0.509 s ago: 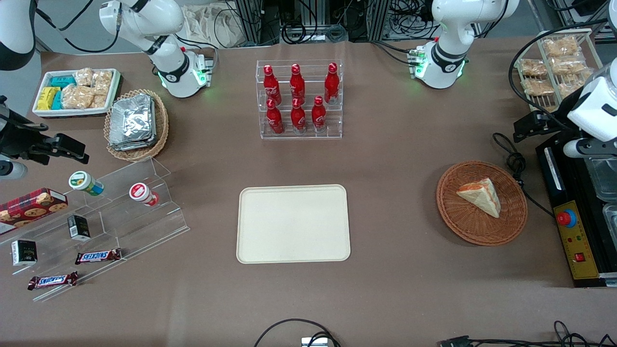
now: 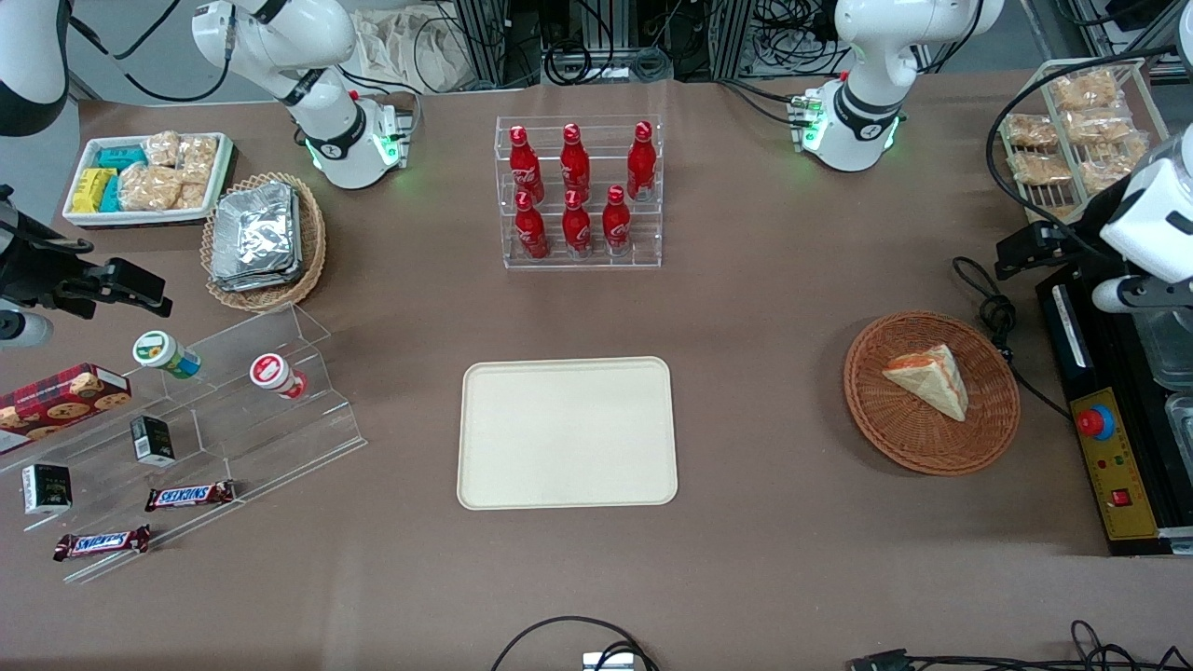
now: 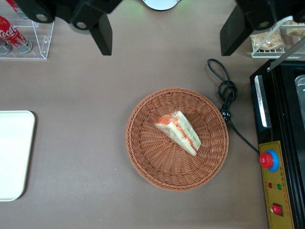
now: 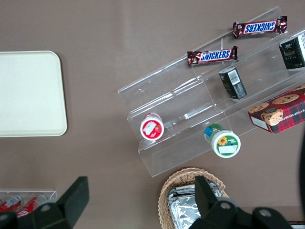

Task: Place sandwich from basket to tray
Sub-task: 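Move the left gripper toward the wicker basket with the sandwich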

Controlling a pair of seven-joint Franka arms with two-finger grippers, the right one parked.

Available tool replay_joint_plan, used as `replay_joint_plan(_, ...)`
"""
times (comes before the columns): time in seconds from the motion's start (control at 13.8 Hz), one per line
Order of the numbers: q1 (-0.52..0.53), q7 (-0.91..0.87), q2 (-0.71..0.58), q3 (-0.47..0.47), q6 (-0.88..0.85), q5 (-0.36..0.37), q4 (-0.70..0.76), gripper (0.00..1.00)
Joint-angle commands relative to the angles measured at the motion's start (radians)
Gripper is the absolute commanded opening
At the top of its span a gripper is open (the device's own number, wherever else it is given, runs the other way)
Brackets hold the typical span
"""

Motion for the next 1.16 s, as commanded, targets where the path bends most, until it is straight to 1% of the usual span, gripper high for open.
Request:
replay_joint_plan(0.0,0.003,-0.081,0.021,-0.001,0.032,0.012,-0.029,1.00)
replay_joint_plan(0.15,0.003,-0.149,-0.003,0.020,0.121,0.012,-0.135,1.00)
replay_joint_plan(0.22,0.000,-0.166,-0.018,0.048,0.168,0.012,-0.190,1.00)
replay_joint_plan(0.29,0.001,-0.168,-0.032,0.053,0.208,0.012,-0.235,1.00)
replay_joint_plan(0.44,0.001,-0.200,-0.034,0.076,0.248,0.012,-0.280,1.00)
replay_joint_plan(0.58,0.001,-0.249,-0.036,0.076,0.276,0.018,-0.315,1.00)
replay_joint_plan(0.87,0.001,-0.348,-0.074,0.077,0.400,0.018,-0.441,1.00)
replay_joint_plan(1.09,0.000,-0.466,-0.074,0.076,0.483,0.018,-0.506,1.00)
